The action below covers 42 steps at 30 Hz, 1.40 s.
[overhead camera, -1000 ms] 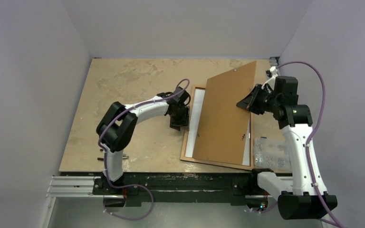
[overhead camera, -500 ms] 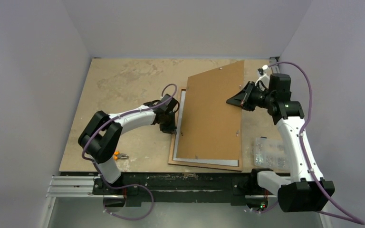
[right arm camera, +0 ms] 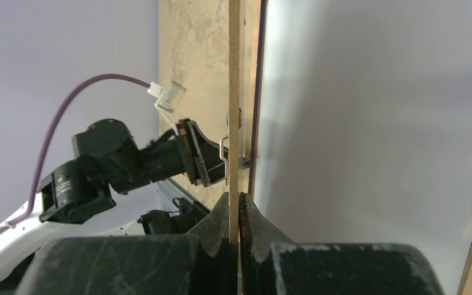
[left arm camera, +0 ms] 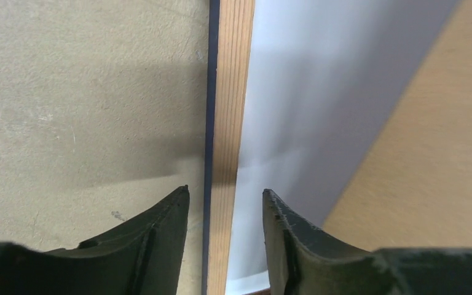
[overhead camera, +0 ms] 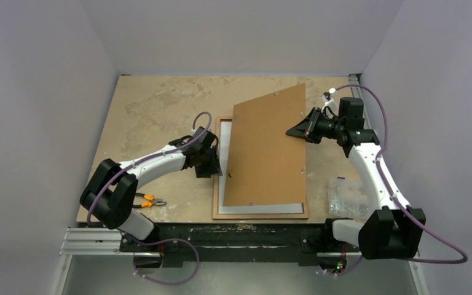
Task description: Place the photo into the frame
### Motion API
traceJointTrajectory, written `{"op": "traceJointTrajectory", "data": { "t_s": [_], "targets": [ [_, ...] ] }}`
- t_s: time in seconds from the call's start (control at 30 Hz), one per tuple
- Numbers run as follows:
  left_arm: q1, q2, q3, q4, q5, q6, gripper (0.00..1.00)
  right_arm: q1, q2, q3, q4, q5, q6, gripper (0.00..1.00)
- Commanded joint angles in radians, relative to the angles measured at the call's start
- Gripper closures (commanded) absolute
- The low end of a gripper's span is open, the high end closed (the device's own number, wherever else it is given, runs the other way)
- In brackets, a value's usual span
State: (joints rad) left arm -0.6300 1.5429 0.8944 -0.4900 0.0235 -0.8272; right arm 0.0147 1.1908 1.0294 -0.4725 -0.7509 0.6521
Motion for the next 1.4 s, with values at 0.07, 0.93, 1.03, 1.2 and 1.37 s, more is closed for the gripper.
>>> {"op": "traceJointTrajectory", "data": {
  "t_s": [0.07, 0.93, 1.03, 1.2, 1.37],
  "targets": [
    [0.097, -0.118, -0.041, 0.054, 0.145, 0.018, 0.48, 0.001, 0.075, 0.027, 0.099, -0.123, -0.041, 1.00],
    [0.191, 0.087, -0.040, 0.157, 0.197, 0.068, 0.77, 0.027, 0.305, -0.135, 0.326, -0.159, -0.028, 1.00],
    [0.192, 0.108, -0.033, 0.183, 0.219, 0.081, 0.79, 0.042, 0.336, -0.153, 0.360, -0.160, -0.028, 1.00],
    [0.192, 0.122, -0.019, 0.186, 0.243, 0.093, 0.79, 0.061, 0.387, -0.174, 0.387, -0.149, -0.044, 0.96],
    [0.195, 0.112, -0.017, 0.169, 0.233, 0.104, 0.79, 0.063, 0.390, -0.173, 0.316, -0.068, -0.099, 0.62]
  ]
}}
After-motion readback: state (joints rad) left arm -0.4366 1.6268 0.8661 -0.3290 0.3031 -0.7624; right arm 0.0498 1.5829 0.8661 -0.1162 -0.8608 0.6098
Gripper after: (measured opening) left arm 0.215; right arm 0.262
